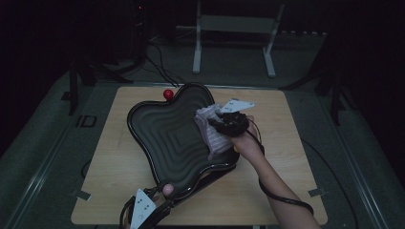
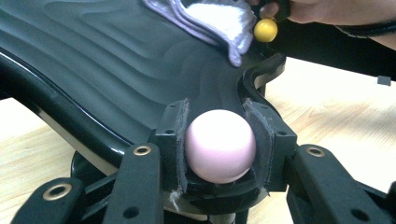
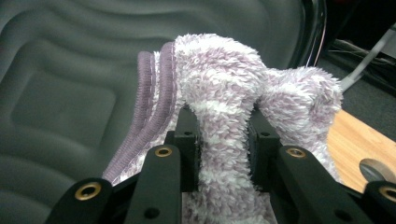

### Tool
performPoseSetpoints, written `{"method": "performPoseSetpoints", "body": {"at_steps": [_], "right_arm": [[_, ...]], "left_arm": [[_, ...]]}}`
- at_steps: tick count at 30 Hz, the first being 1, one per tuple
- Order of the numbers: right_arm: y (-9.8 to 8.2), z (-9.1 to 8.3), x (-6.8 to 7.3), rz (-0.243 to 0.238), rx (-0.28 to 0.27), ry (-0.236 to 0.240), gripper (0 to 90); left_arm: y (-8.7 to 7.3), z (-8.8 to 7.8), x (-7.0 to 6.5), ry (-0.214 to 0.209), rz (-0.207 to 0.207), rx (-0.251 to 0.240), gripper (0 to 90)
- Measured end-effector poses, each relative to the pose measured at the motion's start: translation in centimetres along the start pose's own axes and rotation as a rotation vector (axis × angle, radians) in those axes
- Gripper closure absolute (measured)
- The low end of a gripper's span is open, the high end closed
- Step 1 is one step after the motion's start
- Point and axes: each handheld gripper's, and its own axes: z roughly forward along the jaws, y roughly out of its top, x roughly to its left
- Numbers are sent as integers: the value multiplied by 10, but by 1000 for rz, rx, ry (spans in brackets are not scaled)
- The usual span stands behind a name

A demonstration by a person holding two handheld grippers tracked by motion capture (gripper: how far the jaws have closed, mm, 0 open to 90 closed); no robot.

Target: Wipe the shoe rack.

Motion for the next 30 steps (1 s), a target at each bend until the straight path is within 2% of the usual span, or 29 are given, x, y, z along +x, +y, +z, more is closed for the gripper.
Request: {"method": "performPoseSetpoints", "body": {"at_steps": [7, 9, 13, 17, 18, 20, 21, 26, 30], "right_arm": [[-13, -11, 4, -2, 50, 27, 713], [-18, -14, 9, -10, 54, 15, 713], [-27, -20, 12, -7, 43, 22, 713], [-28, -20, 14, -23, 38, 8, 709], [-28, -20, 14, -19, 32, 14, 708], [-26, -20, 10, 22, 27, 36, 708], [-26, -20, 10, 22, 27, 36, 708], [2, -23, 2, 29, -32, 30, 708], [34, -16, -2, 40, -81, 38, 709]], "left_arm": [[0, 0, 0, 0, -1, 4, 600], [0, 0, 0, 0, -3, 4, 600], [0, 0, 0, 0, -4, 3, 600], [0, 0, 0, -2, -3, 4, 600], [0, 0, 0, 1, -4, 2, 600], [0, 0, 0, -1, -3, 2, 600], [0, 0, 0, -1, -3, 2, 600], [-1, -1, 1, -8, 0, -2, 600], [-1, 0, 1, -9, -1, -3, 600]]}}
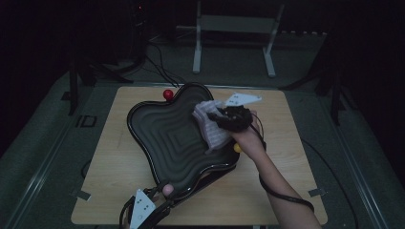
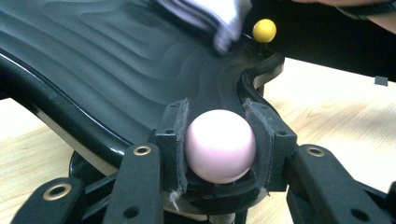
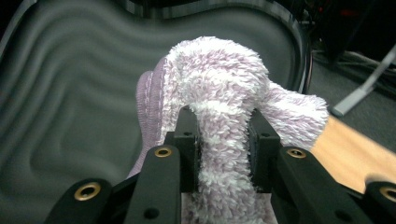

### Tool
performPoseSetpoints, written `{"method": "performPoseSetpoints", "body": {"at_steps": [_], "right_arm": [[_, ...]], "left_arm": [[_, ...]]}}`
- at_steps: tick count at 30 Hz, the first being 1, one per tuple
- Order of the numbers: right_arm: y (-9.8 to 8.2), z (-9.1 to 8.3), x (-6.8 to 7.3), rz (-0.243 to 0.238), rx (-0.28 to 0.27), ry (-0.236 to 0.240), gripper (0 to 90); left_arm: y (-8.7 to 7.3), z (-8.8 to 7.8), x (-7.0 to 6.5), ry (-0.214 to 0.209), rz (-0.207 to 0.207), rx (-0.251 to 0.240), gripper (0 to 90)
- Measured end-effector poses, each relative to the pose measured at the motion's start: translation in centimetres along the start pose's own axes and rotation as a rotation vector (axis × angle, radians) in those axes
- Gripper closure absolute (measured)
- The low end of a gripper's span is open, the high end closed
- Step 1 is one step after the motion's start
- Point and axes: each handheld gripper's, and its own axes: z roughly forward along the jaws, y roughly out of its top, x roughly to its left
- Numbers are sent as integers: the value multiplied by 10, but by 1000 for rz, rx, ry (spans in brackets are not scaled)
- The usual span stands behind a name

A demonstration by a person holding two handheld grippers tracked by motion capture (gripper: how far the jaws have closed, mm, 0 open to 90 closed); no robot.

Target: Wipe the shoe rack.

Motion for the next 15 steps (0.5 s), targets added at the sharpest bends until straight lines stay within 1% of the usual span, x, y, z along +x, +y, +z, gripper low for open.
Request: {"method": "performPoseSetpoints", "body": {"at_steps": [3, 6, 7, 9, 11, 13, 15], "right_arm": [[22, 11, 1, -14, -15, -11, 709], [42, 26, 2, -6, -27, -9, 709], [48, 31, 3, -12, -26, -8, 709], [58, 42, 4, -6, -22, -4, 709], [63, 51, 6, -16, -10, -19, 709], [66, 60, 5, -10, 0, -23, 709], [64, 70, 3, -12, 34, -35, 709]], "left_arm": [[0, 0, 0, 0, 0, 0, 600], [0, 0, 0, -1, 0, 1, 600], [0, 0, 0, -1, 0, 0, 600], [0, 0, 0, -1, 0, -1, 600], [-1, -1, 1, -6, 1, -2, 600], [-1, -1, 1, -7, 0, -3, 600], [-1, -1, 1, -8, 1, -2, 600]]}}
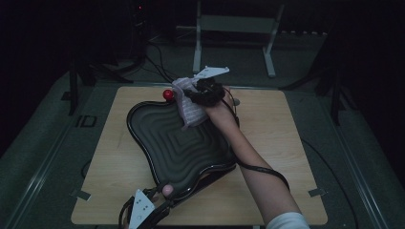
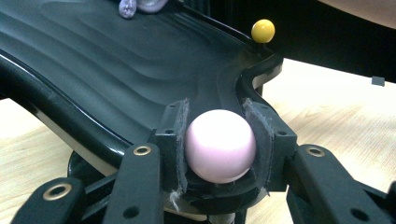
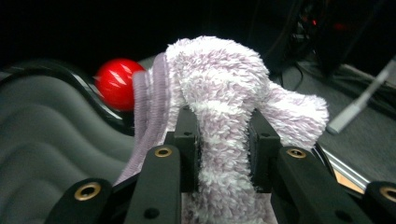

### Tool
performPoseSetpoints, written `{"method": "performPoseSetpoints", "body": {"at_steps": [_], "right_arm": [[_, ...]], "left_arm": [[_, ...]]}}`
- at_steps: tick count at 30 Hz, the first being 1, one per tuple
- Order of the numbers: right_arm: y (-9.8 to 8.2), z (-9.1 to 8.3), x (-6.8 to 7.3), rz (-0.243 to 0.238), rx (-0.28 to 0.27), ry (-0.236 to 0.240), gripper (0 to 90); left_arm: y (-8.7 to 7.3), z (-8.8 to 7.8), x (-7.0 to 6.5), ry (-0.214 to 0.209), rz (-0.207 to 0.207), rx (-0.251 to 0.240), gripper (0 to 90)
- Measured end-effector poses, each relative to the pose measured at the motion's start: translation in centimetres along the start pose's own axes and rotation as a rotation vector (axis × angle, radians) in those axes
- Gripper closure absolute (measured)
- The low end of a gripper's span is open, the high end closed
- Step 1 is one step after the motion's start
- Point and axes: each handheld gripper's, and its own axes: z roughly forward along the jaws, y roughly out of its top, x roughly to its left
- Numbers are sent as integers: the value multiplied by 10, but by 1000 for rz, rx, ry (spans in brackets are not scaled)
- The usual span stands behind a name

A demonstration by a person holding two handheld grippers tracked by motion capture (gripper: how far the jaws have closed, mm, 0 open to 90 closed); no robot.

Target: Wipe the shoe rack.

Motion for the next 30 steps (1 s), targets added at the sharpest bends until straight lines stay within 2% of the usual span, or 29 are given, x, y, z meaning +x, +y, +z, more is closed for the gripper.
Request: {"method": "performPoseSetpoints", "body": {"at_steps": [2, 3, 9, 13, 14, 18, 30], "right_arm": [[-4, 7, 0, -21, 30, -8, 709], [-7, 7, -1, -15, 22, -6, 709], [-23, -1, -5, 11, 34, -16, 708], [-32, -7, -5, 10, 40, -28, 708], [-41, -14, -4, 22, 49, -35, 708], [-56, -23, -1, 49, 52, -45, 708], [-91, -47, 8, 56, 62, -46, 696]], "left_arm": [[0, 0, 0, -1, -1, 2, 600], [0, 0, 0, 0, 0, 2, 600], [1, 0, -1, 8, 3, 2, 600], [1, 0, -1, 9, 6, 4, 600], [1, 0, -1, 9, 5, 6, 600], [1, 0, -1, 7, 2, 4, 600], [1, 1, -1, 7, 3, 6, 600]]}}
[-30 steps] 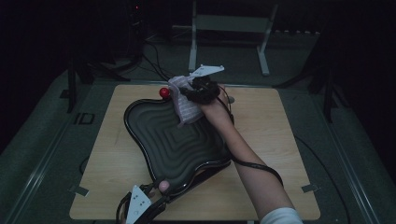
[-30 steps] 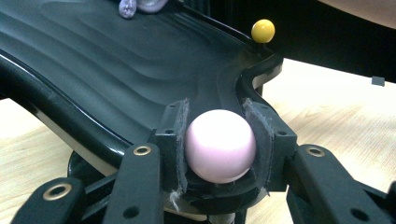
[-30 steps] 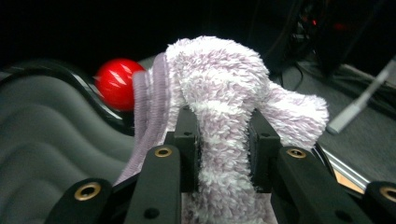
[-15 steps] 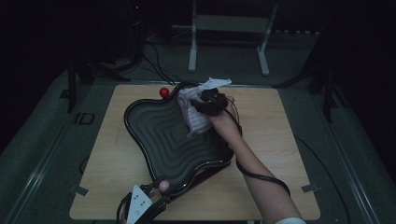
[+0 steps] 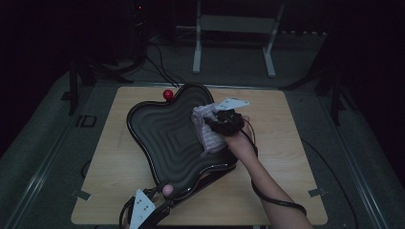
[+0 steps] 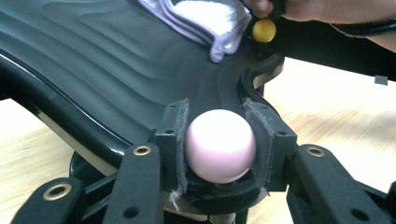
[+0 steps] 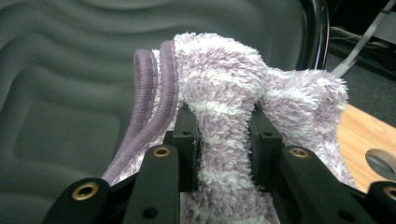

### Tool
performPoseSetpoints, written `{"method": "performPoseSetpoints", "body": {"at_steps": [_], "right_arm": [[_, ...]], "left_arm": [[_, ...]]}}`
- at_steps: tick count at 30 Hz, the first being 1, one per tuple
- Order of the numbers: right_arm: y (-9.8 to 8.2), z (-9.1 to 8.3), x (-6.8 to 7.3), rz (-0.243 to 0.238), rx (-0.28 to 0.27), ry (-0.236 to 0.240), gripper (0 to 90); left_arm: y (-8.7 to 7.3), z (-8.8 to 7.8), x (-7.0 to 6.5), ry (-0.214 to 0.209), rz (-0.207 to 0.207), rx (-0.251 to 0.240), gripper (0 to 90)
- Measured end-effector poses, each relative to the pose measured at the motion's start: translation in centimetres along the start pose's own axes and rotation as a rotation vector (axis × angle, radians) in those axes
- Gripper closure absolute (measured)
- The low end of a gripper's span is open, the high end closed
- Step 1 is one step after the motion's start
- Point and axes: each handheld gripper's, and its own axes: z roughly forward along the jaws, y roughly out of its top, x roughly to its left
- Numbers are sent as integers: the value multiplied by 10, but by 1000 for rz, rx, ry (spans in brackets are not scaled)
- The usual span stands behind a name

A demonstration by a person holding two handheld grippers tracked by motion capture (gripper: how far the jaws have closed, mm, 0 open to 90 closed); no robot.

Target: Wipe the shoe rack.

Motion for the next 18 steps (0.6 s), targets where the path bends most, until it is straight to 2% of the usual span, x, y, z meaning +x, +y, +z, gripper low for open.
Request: {"method": "performPoseSetpoints", "body": {"at_steps": [6, 8, 12, 18], "right_arm": [[-15, -11, 4, 4, 33, 7, 698], [-22, -15, 8, 0, 31, -1, 699], [-33, -22, 16, -9, 47, 16, 704], [-38, -25, 23, -26, 62, 38, 707]], "left_arm": [[0, 0, 0, 2, -3, 1, 600], [0, 0, -1, 4, -5, -1, 600], [0, 0, -1, 3, -6, 4, 600], [0, 0, -1, 6, -6, 1, 600]]}}
